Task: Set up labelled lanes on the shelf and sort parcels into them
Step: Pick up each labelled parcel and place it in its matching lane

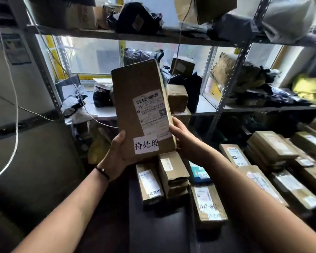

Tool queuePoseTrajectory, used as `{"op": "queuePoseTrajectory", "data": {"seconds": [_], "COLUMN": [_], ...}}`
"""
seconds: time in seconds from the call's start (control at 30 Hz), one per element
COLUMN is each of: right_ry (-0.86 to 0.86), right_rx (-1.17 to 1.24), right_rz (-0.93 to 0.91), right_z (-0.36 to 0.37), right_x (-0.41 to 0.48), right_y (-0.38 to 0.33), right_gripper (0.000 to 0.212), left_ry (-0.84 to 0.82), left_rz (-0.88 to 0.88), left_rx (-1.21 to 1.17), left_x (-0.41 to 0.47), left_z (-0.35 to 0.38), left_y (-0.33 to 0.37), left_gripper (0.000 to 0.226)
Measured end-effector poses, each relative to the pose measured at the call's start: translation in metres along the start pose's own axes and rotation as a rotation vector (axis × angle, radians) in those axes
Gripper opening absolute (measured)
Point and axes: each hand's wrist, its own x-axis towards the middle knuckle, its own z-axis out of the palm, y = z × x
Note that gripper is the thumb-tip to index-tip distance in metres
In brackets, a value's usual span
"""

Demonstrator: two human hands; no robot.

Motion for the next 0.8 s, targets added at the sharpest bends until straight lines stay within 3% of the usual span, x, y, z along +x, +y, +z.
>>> {"op": "queuePoseTrajectory", "data": {"seconds": [0.13,0.27,0.37,0.47,0.67,0.8], "right_ry": [0.074,0.133,0.136,0.129,0.056,0.08], "right_rx": [-0.005,0.002,0.055,0.091,0.215,0.303], "right_rz": [0.093,0.207,0.235,0.279,0.337,0.336], "right_z": [-0.006,-0.016,-0.029,-0.052,-0.115,-0.15], "right_x": [-0.024,-0.049,-0.075,-0.101,-0.158,-0.188], "right_y": [0.031,0.058,0.075,0.093,0.135,0.163], "right_gripper": [0.104,0.099,0.08,0.075,0.096,0.091], "left_ry": [-0.009,-0.048,-0.067,-0.063,0.001,0.035], "left_rz": [-0.106,-0.239,-0.294,-0.304,-0.295,-0.329], "left_rx": [0.044,0.066,0.011,0.028,0.119,0.1], "left_x": [-0.007,-0.017,-0.027,-0.036,-0.058,-0.07], "left_z": [0.001,0.011,0.031,0.055,0.123,0.164], "left_y": [-0.036,-0.071,-0.098,-0.122,-0.18,-0.21], "left_gripper": [0.099,0.119,0.117,0.116,0.088,0.116]}}
